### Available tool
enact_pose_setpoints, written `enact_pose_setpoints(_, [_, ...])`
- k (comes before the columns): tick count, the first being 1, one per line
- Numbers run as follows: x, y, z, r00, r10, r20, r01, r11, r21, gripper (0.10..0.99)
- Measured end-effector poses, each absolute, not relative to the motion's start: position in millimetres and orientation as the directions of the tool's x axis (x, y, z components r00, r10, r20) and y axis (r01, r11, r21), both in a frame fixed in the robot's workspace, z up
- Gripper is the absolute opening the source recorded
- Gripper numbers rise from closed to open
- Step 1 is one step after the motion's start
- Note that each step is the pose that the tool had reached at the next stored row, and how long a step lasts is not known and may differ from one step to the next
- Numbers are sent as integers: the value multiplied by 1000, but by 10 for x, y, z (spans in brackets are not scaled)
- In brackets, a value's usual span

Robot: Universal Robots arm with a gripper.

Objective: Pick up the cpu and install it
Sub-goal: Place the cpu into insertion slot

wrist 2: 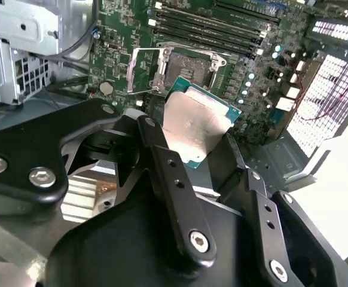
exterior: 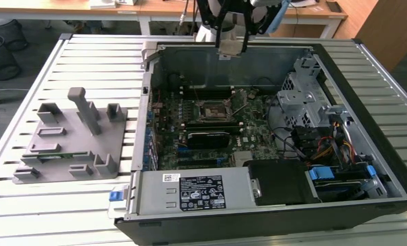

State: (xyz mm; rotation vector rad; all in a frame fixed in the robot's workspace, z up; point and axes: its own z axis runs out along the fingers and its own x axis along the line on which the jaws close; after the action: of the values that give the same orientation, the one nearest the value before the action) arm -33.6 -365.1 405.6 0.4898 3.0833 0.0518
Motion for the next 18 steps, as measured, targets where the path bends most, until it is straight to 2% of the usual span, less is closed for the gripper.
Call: enact_pose_setpoints(18, [-336,-3640,4009,-848,530,-14,530,847,36,537])
